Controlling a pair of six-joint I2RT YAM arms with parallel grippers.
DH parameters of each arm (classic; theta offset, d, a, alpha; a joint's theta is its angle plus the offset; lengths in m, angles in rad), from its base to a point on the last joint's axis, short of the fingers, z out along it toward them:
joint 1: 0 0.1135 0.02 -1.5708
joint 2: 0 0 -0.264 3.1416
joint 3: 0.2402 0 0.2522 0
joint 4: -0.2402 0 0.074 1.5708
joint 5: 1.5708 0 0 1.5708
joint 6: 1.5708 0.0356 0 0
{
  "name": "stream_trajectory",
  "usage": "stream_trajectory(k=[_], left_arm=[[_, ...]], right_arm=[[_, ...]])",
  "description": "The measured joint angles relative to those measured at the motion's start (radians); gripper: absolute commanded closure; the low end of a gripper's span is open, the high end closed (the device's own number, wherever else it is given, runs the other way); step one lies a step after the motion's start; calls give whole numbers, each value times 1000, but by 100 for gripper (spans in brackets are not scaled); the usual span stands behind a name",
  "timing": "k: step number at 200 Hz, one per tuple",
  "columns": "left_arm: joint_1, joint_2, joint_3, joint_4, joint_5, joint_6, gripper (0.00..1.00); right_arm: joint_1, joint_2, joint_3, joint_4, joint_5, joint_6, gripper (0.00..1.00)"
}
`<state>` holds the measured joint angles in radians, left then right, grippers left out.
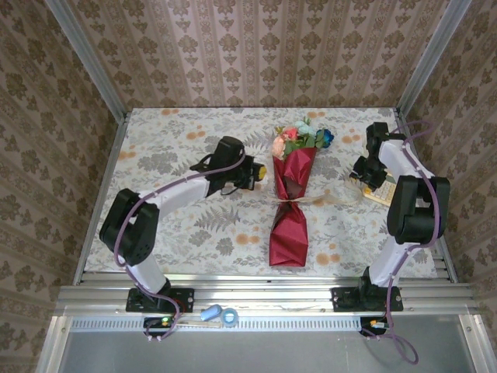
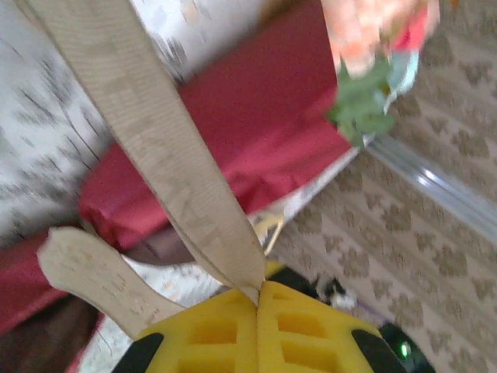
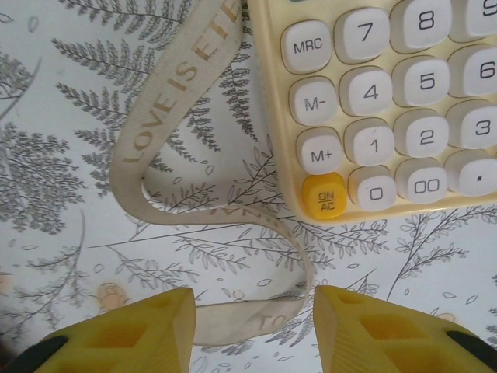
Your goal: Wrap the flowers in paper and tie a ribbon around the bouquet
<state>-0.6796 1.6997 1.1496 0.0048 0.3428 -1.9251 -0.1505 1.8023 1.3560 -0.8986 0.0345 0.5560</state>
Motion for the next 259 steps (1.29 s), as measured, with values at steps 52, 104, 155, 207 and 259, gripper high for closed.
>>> stream_trajectory(k=[52,104,155,207,259], left_arm=[[-34,0,23,79,41,-32,100],[-70,2,19,154,55,-58,100],[-85,0,-13,194,58,-72,100],[-110,0,-44,248,71,-84,100],[-119,0,-68,287,77,-99,100]], right_arm=[[-11,98,71,-1,6,-67,53],[13,154,129,-5,11,-63,52],[-25,132,110,-10,10,-62,51],[-35,227,220,-3,-16,6,49],[-34,347,316,-19,-37,75,61]])
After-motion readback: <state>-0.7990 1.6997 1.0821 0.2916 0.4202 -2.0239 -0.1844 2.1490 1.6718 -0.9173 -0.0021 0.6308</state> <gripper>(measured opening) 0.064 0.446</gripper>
